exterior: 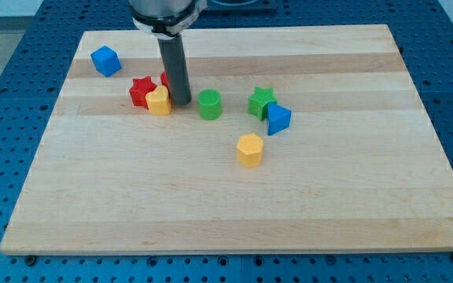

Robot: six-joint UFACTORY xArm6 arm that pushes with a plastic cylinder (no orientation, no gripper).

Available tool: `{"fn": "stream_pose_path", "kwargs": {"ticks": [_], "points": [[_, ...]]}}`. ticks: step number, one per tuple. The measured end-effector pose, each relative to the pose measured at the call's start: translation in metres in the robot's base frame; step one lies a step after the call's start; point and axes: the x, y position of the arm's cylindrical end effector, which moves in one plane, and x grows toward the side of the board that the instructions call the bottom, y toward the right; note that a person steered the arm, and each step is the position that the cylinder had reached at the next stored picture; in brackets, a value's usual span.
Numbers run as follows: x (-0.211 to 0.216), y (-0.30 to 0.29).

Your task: Move the green circle towards the top center of the board

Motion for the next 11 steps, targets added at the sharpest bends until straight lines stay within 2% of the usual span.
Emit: {"fn": "stream_pose_path", "kwargs": {"ticks": [1, 2, 3, 4, 6, 7, 8, 9, 10, 11], "points": [[0.043, 0.011], [0.046, 0.011], [0.045, 0.012], [0.001, 0.031], [0.002, 0.032], [0.065, 0.037], [0.044, 0.07], [0.014, 0.071], [0.007, 0.065], [-0.033, 0.065]]}}
